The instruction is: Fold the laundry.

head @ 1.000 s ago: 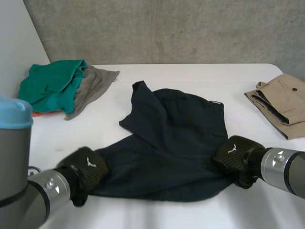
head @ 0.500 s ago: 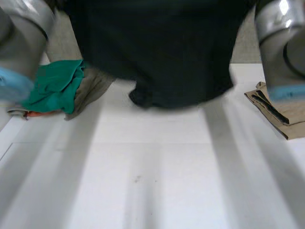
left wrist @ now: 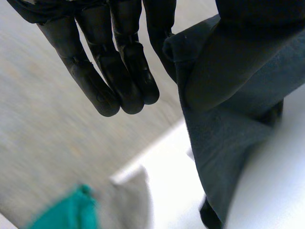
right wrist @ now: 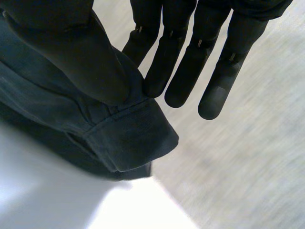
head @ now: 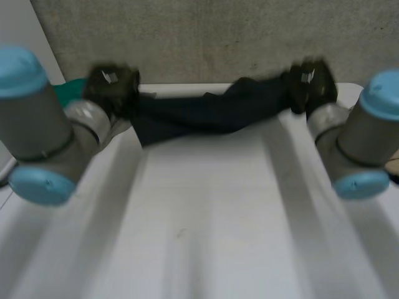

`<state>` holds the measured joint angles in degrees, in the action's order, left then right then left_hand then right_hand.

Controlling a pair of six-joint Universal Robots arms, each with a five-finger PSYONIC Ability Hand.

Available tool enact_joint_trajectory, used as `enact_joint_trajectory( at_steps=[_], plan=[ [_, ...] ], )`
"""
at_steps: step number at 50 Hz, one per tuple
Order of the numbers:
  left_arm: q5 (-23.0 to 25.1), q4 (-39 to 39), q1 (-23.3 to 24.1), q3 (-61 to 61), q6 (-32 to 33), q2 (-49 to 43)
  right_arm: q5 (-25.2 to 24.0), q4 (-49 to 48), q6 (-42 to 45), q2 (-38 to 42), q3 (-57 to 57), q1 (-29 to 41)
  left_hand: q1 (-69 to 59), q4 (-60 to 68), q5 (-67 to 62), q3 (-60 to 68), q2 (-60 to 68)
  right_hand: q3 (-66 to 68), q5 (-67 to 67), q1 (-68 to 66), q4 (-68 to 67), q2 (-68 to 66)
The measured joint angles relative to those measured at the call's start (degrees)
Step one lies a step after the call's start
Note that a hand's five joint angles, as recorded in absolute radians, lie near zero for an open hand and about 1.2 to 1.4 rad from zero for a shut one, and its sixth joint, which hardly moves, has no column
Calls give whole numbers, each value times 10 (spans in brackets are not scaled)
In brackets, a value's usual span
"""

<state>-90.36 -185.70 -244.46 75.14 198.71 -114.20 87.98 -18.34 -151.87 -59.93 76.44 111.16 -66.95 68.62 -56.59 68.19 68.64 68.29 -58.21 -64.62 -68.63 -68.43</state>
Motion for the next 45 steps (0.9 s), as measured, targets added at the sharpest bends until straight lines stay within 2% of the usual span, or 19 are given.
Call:
enact_joint_trajectory(
  at_steps=[7,14,20,21,25,30,33,35,37,38,39,41,45],
  plan=[
    [15,2,18,86,60,-46,-1,52,25,16,103,-8,0,0,0,0,0,0,0,0,-1,-2],
    [13,54,34,118,94,-19,-9,102,63,-22,148,-15,0,0,0,0,0,0,0,0,-1,-5],
    [4,187,59,136,126,36,-32,234,130,-86,170,-28,0,0,0,0,0,0,0,0,-1,-5],
    [2,244,71,143,139,51,-43,299,167,-105,180,-35,0,0,0,0,0,0,0,0,-1,-5],
    [4,361,108,160,165,80,-66,419,252,-138,205,-51,0,0,0,0,0,0,0,0,-1,-8],
    [8,423,148,170,182,100,-93,468,322,-170,230,-65,0,0,0,0,0,0,0,0,-1,-8],
    [3,418,158,160,184,98,-102,458,332,-181,236,-71,3,-7,3,-6,-7,0,0,0,-1,-8],
    [-4,402,156,146,183,90,-105,442,328,-182,235,-73,158,-150,136,-146,-149,0,0,0,-1,-8],
    [-7,392,153,138,182,86,-106,437,326,-181,235,-74,158,-150,136,-146,-149,0,0,0,-1,-8],
    [-15,361,142,113,179,71,-107,404,307,-176,229,-76,442,-399,382,-389,-407,0,0,0,-1,-8],
    [-18,343,135,99,177,63,-107,391,298,-173,227,-76,533,-502,478,-491,-497,0,0,0,-1,-8],
    [-23,306,121,74,175,46,-106,365,279,-165,222,-76,559,-563,533,-553,-559,0,0,0,-1,-8],
    [-22,225,90,21,172,4,-100,313,239,-148,210,-76,559,-572,536,-561,-567,0,-1,0,-1,-8]
  ],
)
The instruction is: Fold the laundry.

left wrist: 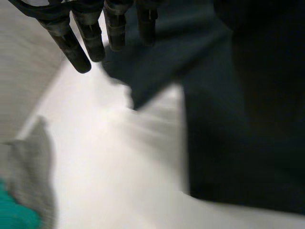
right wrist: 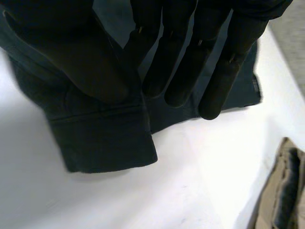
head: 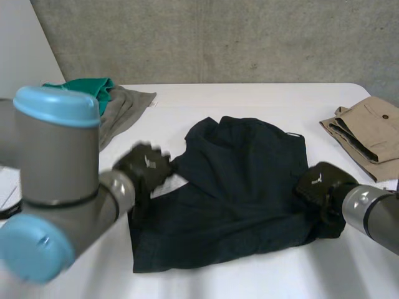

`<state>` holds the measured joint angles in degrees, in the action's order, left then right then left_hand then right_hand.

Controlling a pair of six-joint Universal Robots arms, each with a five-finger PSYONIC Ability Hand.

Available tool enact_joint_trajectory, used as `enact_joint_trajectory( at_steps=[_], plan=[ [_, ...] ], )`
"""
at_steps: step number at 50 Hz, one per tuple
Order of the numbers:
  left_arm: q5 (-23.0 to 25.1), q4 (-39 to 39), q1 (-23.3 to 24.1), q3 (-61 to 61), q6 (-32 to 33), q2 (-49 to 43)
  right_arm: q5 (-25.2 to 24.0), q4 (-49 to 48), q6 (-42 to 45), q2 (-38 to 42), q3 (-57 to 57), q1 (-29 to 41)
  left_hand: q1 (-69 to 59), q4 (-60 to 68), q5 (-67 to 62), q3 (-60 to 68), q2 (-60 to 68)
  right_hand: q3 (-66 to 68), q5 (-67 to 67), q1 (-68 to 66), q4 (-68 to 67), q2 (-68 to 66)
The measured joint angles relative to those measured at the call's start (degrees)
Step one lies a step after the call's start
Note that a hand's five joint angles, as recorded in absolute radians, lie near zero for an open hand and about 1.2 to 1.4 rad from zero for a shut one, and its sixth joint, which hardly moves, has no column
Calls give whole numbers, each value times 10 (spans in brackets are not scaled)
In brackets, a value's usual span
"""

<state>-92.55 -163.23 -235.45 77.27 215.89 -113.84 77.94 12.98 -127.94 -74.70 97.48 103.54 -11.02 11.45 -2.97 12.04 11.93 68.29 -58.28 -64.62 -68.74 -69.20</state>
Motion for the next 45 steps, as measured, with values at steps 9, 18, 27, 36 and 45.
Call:
enact_joint_trajectory(
  at_steps=[9,18,27,36,45],
  plan=[
    [64,-72,-57,-152,-11,-135,19,-68,-51,30,-12,8,-145,128,-111,119,121,0,-2,0,0,0],
    [179,49,-81,-329,-44,-275,26,-91,-62,40,-8,12,-237,234,-217,224,227,0,-3,0,0,0],
    [181,115,-73,-423,-49,-353,26,-103,-63,41,0,9,-205,196,-177,195,195,0,-4,0,0,0],
    [145,82,-59,-437,-44,-375,26,-106,-64,40,4,8,-206,198,-182,196,195,0,-4,0,0,0],
    [136,62,-50,-466,-27,-396,26,-106,-62,38,8,9,-221,217,-204,211,213,0,-4,0,0,0]
  ],
)
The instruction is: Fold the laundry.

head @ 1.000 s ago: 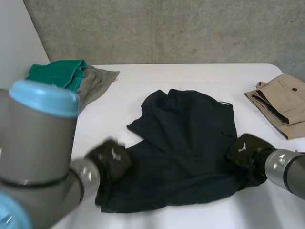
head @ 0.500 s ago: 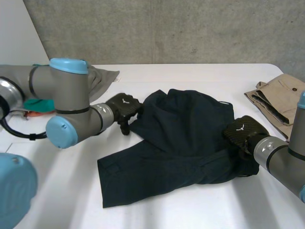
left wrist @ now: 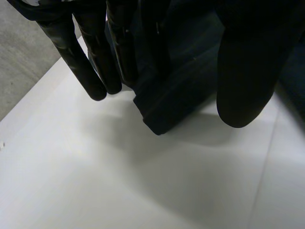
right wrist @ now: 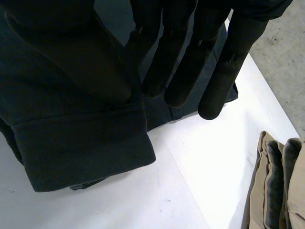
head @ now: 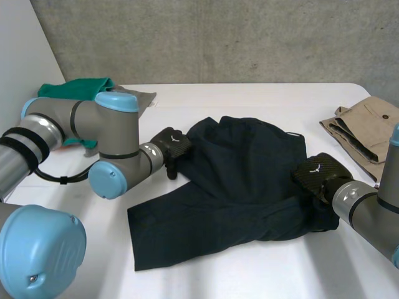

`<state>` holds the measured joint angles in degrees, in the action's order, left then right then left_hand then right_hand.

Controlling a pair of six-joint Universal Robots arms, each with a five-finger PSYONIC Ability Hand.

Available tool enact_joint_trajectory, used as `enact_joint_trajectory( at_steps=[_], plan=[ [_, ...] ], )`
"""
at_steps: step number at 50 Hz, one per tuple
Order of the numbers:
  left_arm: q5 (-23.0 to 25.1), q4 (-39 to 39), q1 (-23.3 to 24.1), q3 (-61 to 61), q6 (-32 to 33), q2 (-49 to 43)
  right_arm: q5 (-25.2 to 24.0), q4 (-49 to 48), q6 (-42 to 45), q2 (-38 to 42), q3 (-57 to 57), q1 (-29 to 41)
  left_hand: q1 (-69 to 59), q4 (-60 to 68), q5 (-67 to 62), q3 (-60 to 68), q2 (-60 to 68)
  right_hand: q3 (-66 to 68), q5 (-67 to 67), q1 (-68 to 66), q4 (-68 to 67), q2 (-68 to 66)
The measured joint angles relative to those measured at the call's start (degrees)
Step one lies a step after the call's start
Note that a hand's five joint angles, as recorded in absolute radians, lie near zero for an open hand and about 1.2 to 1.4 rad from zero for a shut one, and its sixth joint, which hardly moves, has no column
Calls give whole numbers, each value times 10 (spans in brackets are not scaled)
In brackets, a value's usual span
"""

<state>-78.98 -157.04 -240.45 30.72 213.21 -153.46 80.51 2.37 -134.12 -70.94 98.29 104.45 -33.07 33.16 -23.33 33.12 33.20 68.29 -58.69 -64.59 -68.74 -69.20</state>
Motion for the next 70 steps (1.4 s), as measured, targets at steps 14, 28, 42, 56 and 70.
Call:
enact_joint_trajectory(
  at_steps=[14,28,42,56,70],
  plan=[
    [-93,7,20,-38,72,-22,-1,0,-1,-7,5,3,-342,352,-334,349,352,0,0,0,0,0],
    [-328,-8,51,75,138,81,-1,3,-2,-28,18,31,-342,352,-334,349,352,0,0,0,0,0],
    [-316,-34,54,115,111,113,-3,3,-3,-37,24,37,221,-217,204,-211,-213,0,0,0,0,0],
    [-172,13,39,394,-58,377,-15,-2,-45,-68,22,35,168,-169,186,-173,-172,0,0,0,0,0],
    [-96,-31,63,510,-82,375,-115,54,-37,-142,26,-27,103,-105,106,-107,-108,0,0,0,0,0]
  ],
)
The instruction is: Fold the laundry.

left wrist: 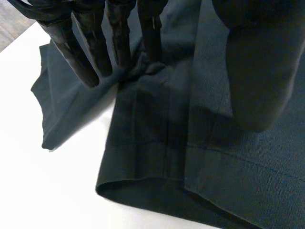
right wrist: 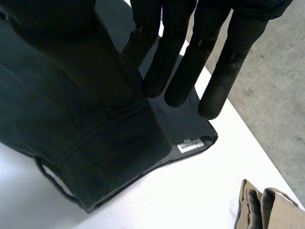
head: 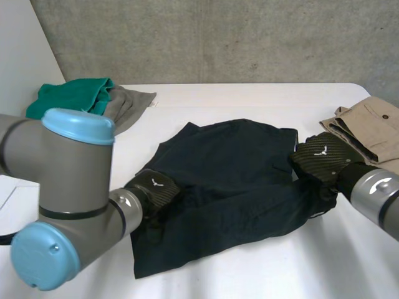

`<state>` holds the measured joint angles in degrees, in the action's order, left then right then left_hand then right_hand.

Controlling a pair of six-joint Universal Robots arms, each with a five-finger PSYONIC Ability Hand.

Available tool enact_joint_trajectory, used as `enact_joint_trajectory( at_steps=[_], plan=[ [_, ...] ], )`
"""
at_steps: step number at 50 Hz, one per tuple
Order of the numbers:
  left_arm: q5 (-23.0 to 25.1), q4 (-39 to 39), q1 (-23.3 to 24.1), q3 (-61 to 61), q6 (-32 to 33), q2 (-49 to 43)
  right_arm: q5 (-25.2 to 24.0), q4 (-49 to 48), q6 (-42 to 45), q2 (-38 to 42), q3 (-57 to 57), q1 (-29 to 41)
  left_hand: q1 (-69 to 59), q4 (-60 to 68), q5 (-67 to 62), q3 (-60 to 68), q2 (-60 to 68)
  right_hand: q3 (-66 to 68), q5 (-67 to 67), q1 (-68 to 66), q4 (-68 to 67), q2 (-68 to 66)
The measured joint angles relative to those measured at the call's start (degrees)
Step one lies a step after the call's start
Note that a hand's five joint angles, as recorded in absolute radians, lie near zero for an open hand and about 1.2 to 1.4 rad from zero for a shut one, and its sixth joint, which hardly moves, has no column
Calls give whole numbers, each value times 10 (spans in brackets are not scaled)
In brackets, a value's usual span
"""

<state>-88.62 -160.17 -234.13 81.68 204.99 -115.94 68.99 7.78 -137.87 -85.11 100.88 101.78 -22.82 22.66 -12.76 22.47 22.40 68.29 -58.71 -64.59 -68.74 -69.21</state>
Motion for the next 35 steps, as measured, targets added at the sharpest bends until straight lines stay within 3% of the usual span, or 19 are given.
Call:
enact_joint_trajectory(
  at_steps=[3,7,12,27,35],
  plan=[
    [-8,-9,12,-4,0,-15,-33,31,10,-20,1,-22,-63,57,-56,57,61,0,0,0,0,0],
    [-15,-8,32,-8,0,-24,-70,64,26,-38,7,-48,-299,279,-276,280,287,0,0,0,0,0],
    [-22,-2,44,-5,-1,-20,-86,76,41,-39,18,-65,-440,452,-444,449,454,0,0,0,0,0],
    [-50,29,39,71,29,76,-45,120,137,-8,19,-61,-440,457,-444,455,459,0,0,0,0,0],
    [-44,51,53,102,44,84,-40,154,154,-18,39,-59,-440,457,-444,455,459,0,0,0,0,0]
  ],
)
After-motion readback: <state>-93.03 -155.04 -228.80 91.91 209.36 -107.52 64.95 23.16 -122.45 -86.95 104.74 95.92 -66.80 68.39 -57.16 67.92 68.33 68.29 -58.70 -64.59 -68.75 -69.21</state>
